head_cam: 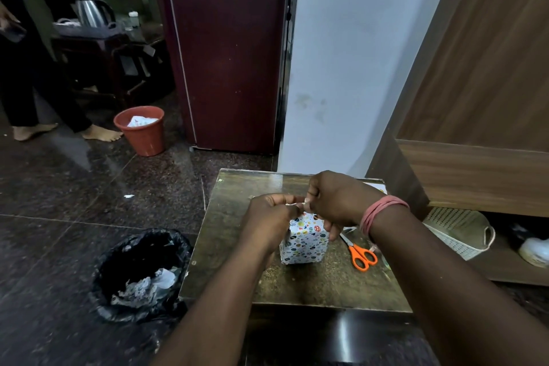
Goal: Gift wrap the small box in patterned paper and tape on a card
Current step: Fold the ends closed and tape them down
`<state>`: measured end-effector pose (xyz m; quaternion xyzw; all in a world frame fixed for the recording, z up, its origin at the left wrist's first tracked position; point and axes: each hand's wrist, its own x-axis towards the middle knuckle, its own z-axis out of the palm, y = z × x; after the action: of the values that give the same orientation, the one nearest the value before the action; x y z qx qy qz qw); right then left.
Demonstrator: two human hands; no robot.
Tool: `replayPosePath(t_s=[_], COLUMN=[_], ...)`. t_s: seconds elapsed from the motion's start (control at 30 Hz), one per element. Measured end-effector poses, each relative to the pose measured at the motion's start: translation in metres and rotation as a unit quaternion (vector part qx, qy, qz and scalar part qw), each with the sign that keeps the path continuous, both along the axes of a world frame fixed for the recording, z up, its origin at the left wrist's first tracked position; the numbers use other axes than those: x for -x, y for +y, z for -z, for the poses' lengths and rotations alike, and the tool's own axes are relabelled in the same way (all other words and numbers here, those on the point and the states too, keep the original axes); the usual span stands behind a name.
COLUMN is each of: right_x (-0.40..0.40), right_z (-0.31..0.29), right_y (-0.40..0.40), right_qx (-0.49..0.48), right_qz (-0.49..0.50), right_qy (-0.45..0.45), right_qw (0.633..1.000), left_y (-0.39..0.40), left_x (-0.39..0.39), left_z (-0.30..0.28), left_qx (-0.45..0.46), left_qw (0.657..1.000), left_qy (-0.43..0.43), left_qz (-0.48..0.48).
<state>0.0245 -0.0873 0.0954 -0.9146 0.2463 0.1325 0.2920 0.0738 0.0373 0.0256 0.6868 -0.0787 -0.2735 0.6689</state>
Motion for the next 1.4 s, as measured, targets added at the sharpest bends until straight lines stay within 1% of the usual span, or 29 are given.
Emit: replayPosePath(t_s=[0.17, 0.33, 0.4, 0.5, 0.63, 0.73, 0.83, 0.93, 1.07, 1.13, 1.27, 1.4], right_x=[-0.004, -0.010, -0.010, -0.005, 0.010, 0.017, 0.019, 0.016, 0.008, 0.004, -0.006, -0.010], right_z=[0.001, 0.000, 0.000, 0.001, 0.011, 0.021, 0.025, 0.023, 0.015, 0.011, 0.006, 0.011], right_y=[0.004, 0.002, 0.001, 0.000, -0.006, -0.006, -0.006, -0.005, -0.004, -0.004, -0.010, -0.023], right_qx=[0.035, 0.035, 0.029, -0.012, -0.061, -0.094, -0.093, -0.082, -0.069, -0.089, -0.161, -0.206], right_qz=[0.001, 0.002, 0.002, 0.014, 0.047, 0.079, 0.084, 0.086, 0.097, 0.103, 0.120, 0.147], right_qy=[-0.007, -0.006, -0.008, -0.018, -0.072, -0.142, -0.165, -0.155, -0.112, -0.097, -0.051, -0.030], right_qw=[0.999, 0.999, 1.000, 1.000, 0.994, 0.982, 0.978, 0.981, 0.987, 0.986, 0.978, 0.967], left_y=[-0.001, 0.001, 0.000, 0.000, -0.001, -0.002, -0.003, -0.003, -0.002, -0.002, -0.002, -0.002], left_x=[-0.001, -0.002, -0.002, -0.001, -0.003, -0.004, -0.003, -0.002, -0.004, -0.004, -0.003, -0.005], left_z=[0.002, 0.002, 0.002, 0.002, 0.005, 0.007, 0.007, 0.007, 0.008, 0.007, 0.006, 0.007], left_qx=[0.005, 0.010, 0.008, 0.008, 0.009, 0.001, 0.005, 0.009, 0.013, 0.018, 0.021, 0.020], left_qw=[1.000, 1.000, 1.000, 1.000, 1.000, 1.000, 1.000, 1.000, 1.000, 1.000, 1.000, 1.000], left_qy=[-0.003, 0.002, 0.002, 0.003, 0.009, 0.005, 0.003, 0.002, -0.001, 0.000, 0.003, 0.003], left_qz=[0.000, 0.005, 0.001, -0.002, -0.008, -0.018, -0.023, -0.021, -0.018, -0.013, -0.009, -0.014])
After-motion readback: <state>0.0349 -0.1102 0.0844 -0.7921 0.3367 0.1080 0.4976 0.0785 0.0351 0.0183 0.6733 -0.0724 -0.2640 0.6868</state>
